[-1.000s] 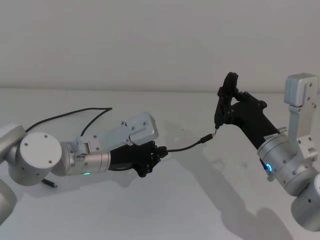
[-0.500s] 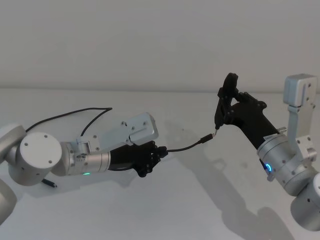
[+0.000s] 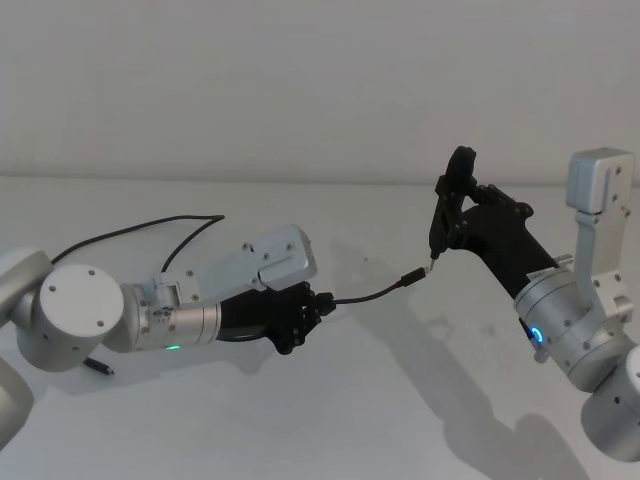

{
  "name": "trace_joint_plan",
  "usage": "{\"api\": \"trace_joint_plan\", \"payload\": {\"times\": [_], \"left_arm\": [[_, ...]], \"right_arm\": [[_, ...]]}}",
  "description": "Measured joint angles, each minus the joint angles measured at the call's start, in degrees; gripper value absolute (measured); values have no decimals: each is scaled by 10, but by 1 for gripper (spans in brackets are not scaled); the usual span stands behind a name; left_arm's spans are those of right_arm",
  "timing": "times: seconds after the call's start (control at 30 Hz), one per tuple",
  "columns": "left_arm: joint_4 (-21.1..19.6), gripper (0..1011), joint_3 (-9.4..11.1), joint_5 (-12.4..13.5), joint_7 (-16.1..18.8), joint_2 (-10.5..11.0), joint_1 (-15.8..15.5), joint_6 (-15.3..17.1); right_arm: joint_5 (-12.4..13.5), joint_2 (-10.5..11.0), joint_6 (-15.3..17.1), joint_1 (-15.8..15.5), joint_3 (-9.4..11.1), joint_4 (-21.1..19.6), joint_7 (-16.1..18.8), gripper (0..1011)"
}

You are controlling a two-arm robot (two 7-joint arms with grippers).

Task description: Pick up the data cable with the one hand.

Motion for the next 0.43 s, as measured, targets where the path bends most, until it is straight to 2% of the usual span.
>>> {"api": "trace_joint_plan", "payload": {"times": [0.43], "left_arm": [[0, 40, 0, 0, 0, 0, 0, 0]], "right_arm": [[0, 0, 0, 0, 0, 1, 0, 275]]}}
